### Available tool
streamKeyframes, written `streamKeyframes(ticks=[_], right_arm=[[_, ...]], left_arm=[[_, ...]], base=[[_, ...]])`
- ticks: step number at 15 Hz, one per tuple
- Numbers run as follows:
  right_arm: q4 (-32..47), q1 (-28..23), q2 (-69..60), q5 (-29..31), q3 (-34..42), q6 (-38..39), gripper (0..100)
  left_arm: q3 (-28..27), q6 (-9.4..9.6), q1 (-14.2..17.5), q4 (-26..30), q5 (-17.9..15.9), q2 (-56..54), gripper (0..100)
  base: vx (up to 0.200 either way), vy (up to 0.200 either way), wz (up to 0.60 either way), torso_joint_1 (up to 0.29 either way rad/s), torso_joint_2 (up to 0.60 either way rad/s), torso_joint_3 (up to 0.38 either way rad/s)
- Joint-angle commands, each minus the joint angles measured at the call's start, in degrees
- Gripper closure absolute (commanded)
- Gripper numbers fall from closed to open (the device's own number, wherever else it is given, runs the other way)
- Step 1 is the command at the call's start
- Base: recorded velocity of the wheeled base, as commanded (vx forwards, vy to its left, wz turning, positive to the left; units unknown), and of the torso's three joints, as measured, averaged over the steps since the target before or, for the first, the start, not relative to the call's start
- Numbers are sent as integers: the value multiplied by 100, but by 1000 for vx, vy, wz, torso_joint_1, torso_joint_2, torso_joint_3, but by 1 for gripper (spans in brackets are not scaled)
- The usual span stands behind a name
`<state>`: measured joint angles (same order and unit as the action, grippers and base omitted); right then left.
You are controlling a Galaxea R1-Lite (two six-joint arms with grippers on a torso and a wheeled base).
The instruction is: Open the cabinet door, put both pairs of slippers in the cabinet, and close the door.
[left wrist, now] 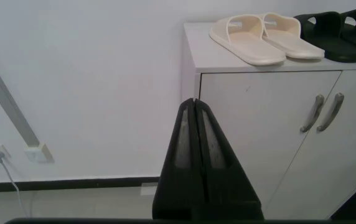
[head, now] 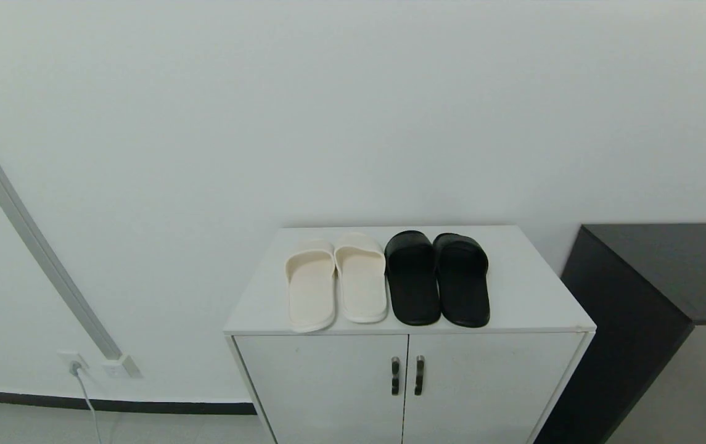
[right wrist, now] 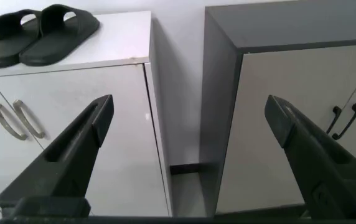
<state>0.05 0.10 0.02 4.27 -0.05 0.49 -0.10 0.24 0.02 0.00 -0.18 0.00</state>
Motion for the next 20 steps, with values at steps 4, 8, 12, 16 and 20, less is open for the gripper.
streamKeyframes(ticks=[4, 8, 12, 16, 20], right_arm=[[-102, 175, 938, -260, -1252, 1067, 0], [-673, 1115, 3601, -348, -1006, 953, 0], [-3037, 2161, 6352, -225, -1190, 1085, 0], [-3389, 3225, 7644, 610, -2412, 1401, 0], [-3397, 3919, 8795, 1366, -3616, 1410, 0]], left_arm=[[1, 2, 6, 0, -8, 0, 100], [1, -7, 6, 0, 1, 0, 100], [1, -7, 6, 0, -8, 0, 100], [1, -7, 6, 0, -8, 0, 100], [1, -7, 6, 0, -17, 0, 100]], base=[[0, 0, 0, 0, 0, 0], [0, 0, 0, 0, 0, 0], [0, 0, 0, 0, 0, 0], [0, 0, 0, 0, 0, 0], [0, 0, 0, 0, 0, 0]])
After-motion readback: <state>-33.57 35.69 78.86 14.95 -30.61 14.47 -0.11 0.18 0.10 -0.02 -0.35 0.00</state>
